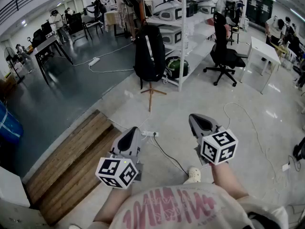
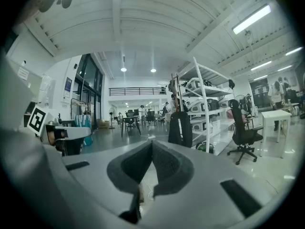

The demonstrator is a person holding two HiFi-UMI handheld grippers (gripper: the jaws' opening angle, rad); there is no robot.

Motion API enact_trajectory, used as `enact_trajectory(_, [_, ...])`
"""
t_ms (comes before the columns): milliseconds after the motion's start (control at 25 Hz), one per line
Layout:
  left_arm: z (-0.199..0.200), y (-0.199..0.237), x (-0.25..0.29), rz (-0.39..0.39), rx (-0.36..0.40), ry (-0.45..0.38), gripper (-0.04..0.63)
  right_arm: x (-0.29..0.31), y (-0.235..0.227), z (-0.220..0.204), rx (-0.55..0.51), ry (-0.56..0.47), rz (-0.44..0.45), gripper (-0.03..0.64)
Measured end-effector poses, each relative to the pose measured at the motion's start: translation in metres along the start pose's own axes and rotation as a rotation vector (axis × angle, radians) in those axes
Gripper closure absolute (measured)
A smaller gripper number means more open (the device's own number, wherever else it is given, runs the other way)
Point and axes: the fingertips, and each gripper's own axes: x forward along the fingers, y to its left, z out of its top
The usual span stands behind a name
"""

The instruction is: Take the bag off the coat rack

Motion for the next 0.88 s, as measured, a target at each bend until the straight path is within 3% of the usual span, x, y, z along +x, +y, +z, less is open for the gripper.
enact_trajectory(520, [-0.016, 0.028, 0.013, -0.006, -0.029, 0.038, 0.592, 0.011, -0.006, -0.024, -0.045, 0.076, -0.035, 0.612])
enact_trajectory(720, [-0.029, 0.042, 0.051, -0.006, -0.045, 0.067, 0.592, 0.032, -0.048, -0.02, 0.314, 0.015, 0.035, 0.612])
enact_trajectory(880, [-0.045, 0.057, 0.085, 0.006, -0.064, 0.11, 0.592, 0.069, -0.086, -0.031, 0.393, 0.039, 0.026, 0.612])
